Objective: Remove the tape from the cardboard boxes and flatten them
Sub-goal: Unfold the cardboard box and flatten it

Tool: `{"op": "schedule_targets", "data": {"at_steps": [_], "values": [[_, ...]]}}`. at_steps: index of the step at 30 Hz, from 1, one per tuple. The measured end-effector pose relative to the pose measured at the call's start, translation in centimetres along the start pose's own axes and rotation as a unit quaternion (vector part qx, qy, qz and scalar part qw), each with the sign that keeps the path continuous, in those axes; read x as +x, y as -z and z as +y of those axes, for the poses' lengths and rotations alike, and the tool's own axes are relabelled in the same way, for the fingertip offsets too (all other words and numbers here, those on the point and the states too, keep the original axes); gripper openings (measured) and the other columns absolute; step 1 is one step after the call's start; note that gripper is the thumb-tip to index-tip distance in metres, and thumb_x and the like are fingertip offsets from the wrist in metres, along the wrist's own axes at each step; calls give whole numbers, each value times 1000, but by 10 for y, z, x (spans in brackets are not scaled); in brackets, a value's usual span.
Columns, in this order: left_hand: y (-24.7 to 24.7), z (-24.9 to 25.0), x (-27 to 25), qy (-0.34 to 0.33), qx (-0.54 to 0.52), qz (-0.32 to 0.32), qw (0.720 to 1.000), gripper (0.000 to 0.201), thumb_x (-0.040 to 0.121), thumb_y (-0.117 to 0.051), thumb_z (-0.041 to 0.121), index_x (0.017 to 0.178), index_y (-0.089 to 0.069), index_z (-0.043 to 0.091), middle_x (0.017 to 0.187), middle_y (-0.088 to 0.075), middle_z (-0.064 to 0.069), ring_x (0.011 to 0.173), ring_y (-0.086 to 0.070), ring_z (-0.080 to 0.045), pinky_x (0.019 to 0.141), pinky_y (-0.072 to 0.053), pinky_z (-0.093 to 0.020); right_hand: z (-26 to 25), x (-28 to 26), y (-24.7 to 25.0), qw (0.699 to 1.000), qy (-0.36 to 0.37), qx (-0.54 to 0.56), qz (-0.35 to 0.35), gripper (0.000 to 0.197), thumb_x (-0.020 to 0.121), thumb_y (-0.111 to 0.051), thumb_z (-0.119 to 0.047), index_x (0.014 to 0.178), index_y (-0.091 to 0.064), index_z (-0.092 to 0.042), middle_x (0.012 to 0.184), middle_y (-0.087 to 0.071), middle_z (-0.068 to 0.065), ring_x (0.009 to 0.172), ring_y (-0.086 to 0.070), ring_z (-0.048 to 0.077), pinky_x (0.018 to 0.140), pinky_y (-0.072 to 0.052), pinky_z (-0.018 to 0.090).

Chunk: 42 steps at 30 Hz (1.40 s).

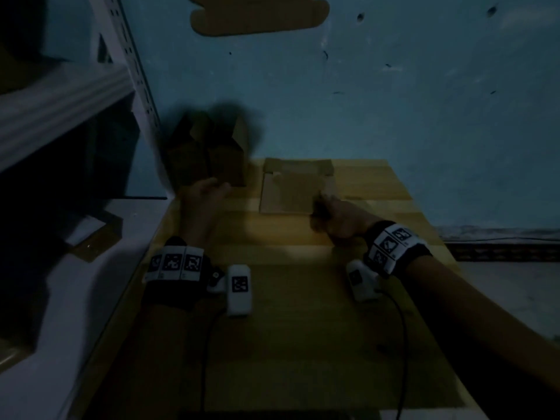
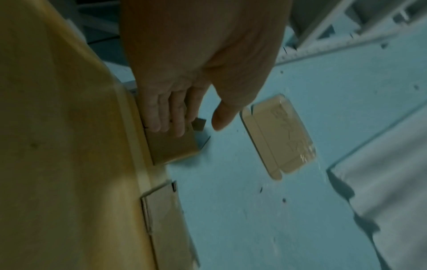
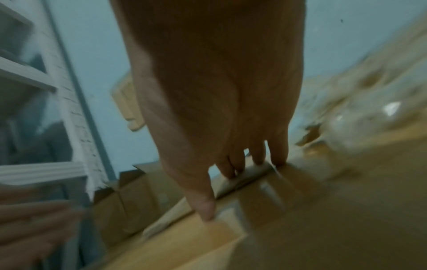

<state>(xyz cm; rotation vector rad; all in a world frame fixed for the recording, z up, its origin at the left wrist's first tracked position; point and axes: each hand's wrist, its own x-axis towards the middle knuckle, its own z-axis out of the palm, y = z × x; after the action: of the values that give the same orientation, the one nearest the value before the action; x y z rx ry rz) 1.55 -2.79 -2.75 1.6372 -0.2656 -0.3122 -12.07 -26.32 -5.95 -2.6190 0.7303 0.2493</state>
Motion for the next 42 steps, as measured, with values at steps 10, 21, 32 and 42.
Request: {"op": "schedule_targets", "data": {"at_steps": [10, 21, 32, 42], "values": [[33, 3, 12, 40, -156, 36, 986, 27, 100, -52, 15, 125, -57, 8, 108, -70, -4, 102, -65, -17, 88, -51, -30, -33, 28, 19, 993, -85, -86, -5, 50, 106, -54, -26, 148, -41, -2, 150, -47, 16, 136, -47, 33, 105, -41, 36], [62, 4, 16, 53, -208, 37, 976, 26, 101, -49, 19, 124, -56, 9, 107, -71, -1, 95, -65, -14, 80, -52, -26, -113, 38, 41, 992, 24, -93, 78, 59, 96, -68, -32, 143, -46, -5, 140, -53, 21, 127, -53, 39, 99, -46, 39], [70, 3, 17, 71, -221, 25, 972, 23, 101, -49, 15, 115, -61, 3, 99, -71, -4, 85, -67, -16, 78, -56, -32, -214, 95, 32, 993, 26, -66, 93, 73, 99, -62, -28, 158, -22, -13, 160, -28, 23, 146, -29, 45, 116, -34, 49], [71, 5, 19, 77, -198, 25, 977, 23, 102, -47, 14, 119, -57, 3, 92, -69, -6, 76, -64, -12, 56, -54, -18, -160, 76, 37, 962, 37, 222, 155, 27, 94, -70, -24, 96, -66, 3, 93, -67, 13, 84, -64, 26, 67, -53, 35]]}}
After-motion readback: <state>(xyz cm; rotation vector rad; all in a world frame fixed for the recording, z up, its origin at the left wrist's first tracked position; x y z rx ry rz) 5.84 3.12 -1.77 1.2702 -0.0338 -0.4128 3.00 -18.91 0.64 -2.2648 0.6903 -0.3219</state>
